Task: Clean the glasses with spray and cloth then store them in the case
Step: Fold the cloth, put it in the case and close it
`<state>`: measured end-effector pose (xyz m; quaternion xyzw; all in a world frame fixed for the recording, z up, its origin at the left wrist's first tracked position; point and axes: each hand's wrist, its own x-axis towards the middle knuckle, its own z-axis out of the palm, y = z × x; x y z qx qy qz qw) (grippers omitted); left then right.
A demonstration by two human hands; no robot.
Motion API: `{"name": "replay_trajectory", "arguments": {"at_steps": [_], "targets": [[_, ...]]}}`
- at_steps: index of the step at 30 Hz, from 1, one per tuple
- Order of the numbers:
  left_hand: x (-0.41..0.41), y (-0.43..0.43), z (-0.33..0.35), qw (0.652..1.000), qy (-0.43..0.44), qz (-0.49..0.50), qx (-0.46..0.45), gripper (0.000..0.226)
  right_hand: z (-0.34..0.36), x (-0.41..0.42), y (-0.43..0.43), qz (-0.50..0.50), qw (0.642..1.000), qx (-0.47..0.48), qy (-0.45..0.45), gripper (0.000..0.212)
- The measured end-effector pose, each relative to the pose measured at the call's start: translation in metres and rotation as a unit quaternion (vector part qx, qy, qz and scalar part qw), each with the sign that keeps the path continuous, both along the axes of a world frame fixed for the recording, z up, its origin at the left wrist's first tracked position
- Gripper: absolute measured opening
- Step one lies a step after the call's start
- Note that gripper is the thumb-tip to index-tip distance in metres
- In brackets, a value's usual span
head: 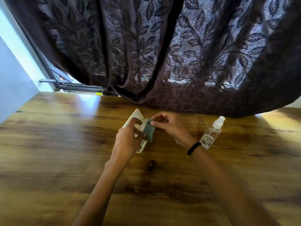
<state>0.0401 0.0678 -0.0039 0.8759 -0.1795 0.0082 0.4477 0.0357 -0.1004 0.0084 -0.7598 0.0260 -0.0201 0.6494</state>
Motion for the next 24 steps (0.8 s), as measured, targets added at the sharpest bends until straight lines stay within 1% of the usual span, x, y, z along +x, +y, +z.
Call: {"name": "replay_trajectory", "arguments": {"at_steps": [2,6,10,13,16,19,21,24], "targets": [[0.002,0.005,0.004,0.998,-0.045,0.024,0.039,0.027,-0.002,0.012,0.009,-0.006,1.0,-0.014,-0.002,0.015],[0.006,0.003,0.009,0.98,-0.087,0.078,0.159,0.017,-0.012,0.027,0.021,-0.018,0.999,-0.04,0.013,0.019],[0.008,-0.008,0.011,0.956,-0.094,0.104,0.257,0.018,-0.022,0.034,0.025,-0.038,0.995,-0.092,0.019,0.017],[0.009,-0.012,0.009,0.946,-0.088,0.094,0.298,0.02,-0.026,0.037,0.026,-0.04,0.992,-0.119,0.017,0.016],[0.009,-0.014,0.006,0.945,-0.086,0.087,0.303,0.019,-0.028,0.039,0.027,-0.043,0.989,-0.137,0.014,0.016],[0.007,-0.015,0.006,0.951,-0.078,0.083,0.288,0.022,-0.03,0.038,0.028,-0.042,0.988,-0.146,0.014,0.018],[0.007,-0.013,0.01,0.958,-0.089,0.089,0.256,0.022,-0.03,0.036,0.027,-0.045,0.989,-0.139,0.006,0.021],[0.01,-0.004,0.023,0.965,-0.149,0.105,0.187,0.014,-0.031,0.029,0.021,-0.097,0.989,-0.105,-0.019,0.024]]}}
